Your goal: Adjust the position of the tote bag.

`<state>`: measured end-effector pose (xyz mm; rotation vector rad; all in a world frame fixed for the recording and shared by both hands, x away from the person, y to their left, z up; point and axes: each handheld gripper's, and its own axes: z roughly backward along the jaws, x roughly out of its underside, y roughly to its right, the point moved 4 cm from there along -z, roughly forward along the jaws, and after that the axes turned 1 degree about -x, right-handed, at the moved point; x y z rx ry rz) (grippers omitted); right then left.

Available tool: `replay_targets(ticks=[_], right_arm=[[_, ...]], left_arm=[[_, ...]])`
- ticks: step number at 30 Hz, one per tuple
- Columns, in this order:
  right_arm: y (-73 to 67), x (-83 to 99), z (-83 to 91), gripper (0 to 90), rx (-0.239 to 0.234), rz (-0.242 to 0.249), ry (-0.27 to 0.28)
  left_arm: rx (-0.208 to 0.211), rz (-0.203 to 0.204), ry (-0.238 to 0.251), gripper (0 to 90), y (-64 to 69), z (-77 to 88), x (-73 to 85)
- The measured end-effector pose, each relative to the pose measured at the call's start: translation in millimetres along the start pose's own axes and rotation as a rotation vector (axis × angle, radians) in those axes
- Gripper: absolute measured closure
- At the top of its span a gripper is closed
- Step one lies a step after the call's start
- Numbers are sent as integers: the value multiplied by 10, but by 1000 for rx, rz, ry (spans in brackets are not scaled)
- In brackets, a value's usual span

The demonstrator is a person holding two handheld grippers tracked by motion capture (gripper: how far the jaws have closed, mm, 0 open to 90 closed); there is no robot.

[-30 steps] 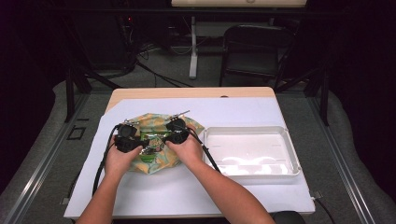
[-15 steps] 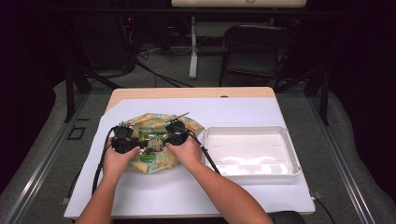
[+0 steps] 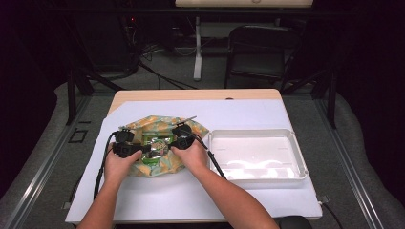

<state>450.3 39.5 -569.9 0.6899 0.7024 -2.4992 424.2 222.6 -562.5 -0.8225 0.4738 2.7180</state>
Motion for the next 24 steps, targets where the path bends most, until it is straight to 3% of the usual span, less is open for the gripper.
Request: replay_targets(ticks=[24], right_arm=[[28, 26, 7, 769, -13, -8, 3]], left_arm=[[85, 37, -43, 434, 54, -120, 48]])
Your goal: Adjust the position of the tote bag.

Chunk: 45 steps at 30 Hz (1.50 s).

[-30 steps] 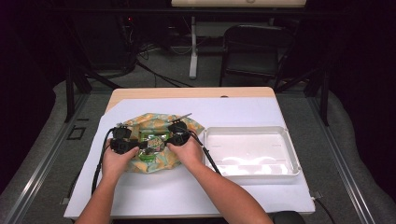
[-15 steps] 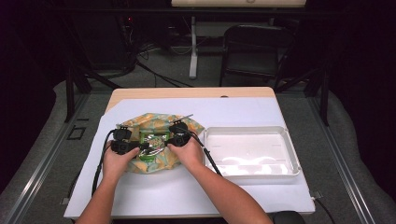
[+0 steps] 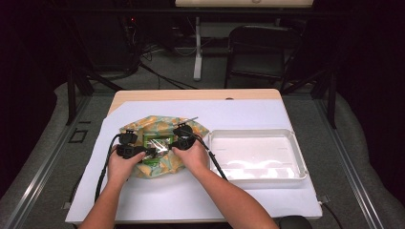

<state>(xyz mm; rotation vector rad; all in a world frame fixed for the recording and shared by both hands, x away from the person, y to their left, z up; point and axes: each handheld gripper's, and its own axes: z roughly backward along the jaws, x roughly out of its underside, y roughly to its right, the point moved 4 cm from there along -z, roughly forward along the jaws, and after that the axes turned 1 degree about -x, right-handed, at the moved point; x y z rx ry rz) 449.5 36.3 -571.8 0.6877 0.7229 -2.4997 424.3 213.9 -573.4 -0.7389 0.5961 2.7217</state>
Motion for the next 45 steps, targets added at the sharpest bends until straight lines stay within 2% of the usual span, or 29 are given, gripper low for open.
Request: replay_targets(ticks=[5, 15, 21, 25, 33, 43, 45], right_arm=[[-3, 2, -5, 771, -3, 1, 9], [-1, 4, -4, 772, 0, 3, 9], [4, 7, -9, 772, 0, -6, 19], [20, 12, 4, 772, -1, -9, 1], [41, 14, 1, 771, 0, -13, 4], [48, 12, -2, 771, -11, -27, 7], [53, 14, -2, 774, -10, -23, 5]], left_arm=[[35, 32, -1, 416, -33, -31, 4], [44, 46, -6, 431, -36, -27, -4], [48, 54, 15, 450, -18, 26, -22], [55, 56, 33, 459, -4, 56, -32], [96, 73, 68, 475, 10, 125, -55], [99, 88, 52, 471, -13, 73, -42], [135, 100, 31, 467, -4, 33, -30]])
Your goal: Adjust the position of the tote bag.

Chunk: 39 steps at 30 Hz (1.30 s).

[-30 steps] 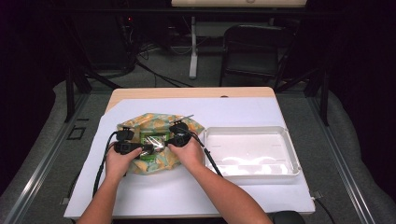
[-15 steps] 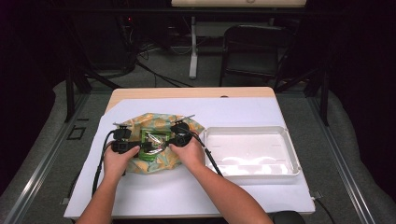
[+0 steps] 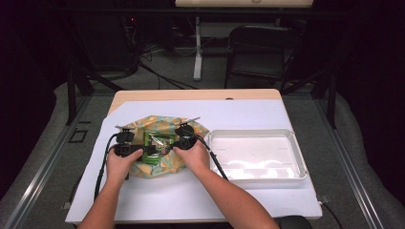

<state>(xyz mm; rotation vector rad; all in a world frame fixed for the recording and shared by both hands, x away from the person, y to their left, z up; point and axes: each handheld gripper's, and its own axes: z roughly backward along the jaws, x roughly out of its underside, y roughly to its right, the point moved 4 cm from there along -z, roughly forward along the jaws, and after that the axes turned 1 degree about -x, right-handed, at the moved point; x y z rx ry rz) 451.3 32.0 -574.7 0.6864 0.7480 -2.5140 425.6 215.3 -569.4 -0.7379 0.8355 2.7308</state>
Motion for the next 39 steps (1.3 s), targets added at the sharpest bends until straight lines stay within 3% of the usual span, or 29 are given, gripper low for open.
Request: replay_targets(ticks=[5, 13, 17, 23, 29, 39], right_arm=[[1, 1, 2, 774, -5, -3, -1], [9, 11, -6, 771, -9, -19, 26], [25, 18, 1, 769, -8, -5, 21], [16, 21, 22, 747, -4, 11, 36], [-12, 20, 68, 736, -11, 26, 54], [-63, -15, 223, 700, -34, 54, 93]], left_arm=[[-4, -4, 7, 472, 15, -20, -1], [17, 3, 31, 559, 43, 15, -2], [51, 21, 72, 608, 65, 55, -10], [69, 54, 95, 662, 48, 52, 6], [64, 53, 98, 678, 57, 62, 6], [74, 48, 143, 711, 103, 145, 4]])
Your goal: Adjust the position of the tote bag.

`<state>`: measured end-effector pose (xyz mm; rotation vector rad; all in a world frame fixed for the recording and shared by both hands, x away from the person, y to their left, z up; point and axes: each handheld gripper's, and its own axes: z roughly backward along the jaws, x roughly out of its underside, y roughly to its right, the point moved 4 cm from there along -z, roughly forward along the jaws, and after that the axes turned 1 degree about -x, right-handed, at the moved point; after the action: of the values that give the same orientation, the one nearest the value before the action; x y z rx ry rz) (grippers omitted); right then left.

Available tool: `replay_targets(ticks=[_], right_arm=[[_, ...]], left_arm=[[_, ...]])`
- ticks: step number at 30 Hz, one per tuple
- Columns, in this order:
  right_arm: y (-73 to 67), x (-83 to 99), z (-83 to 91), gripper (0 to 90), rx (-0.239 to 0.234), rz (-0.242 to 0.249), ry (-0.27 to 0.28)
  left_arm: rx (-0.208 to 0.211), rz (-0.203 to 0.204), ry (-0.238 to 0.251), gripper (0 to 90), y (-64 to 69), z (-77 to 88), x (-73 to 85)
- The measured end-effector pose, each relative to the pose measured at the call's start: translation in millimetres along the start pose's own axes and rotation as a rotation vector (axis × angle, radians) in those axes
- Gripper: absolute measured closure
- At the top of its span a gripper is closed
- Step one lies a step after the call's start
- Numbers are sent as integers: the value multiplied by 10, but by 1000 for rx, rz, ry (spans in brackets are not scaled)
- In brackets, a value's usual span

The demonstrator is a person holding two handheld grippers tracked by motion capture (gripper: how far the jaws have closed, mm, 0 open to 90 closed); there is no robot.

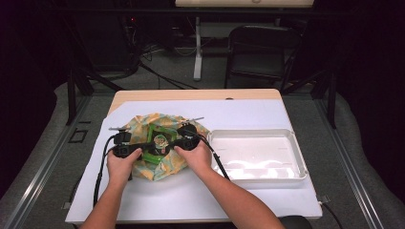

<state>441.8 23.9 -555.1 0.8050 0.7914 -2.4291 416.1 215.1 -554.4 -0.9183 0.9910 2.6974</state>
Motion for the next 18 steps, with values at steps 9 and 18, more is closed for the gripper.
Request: replay_targets(ticks=[9, 18], right_arm=[[-51, -23, 136, 650, -7, 39, 38], [-127, -35, 337, 629, -67, 55, 78]], left_arm=[[3, 0, 14, 722, 34, 44, -1], [16, -9, 9, 723, 72, 97, 18]])
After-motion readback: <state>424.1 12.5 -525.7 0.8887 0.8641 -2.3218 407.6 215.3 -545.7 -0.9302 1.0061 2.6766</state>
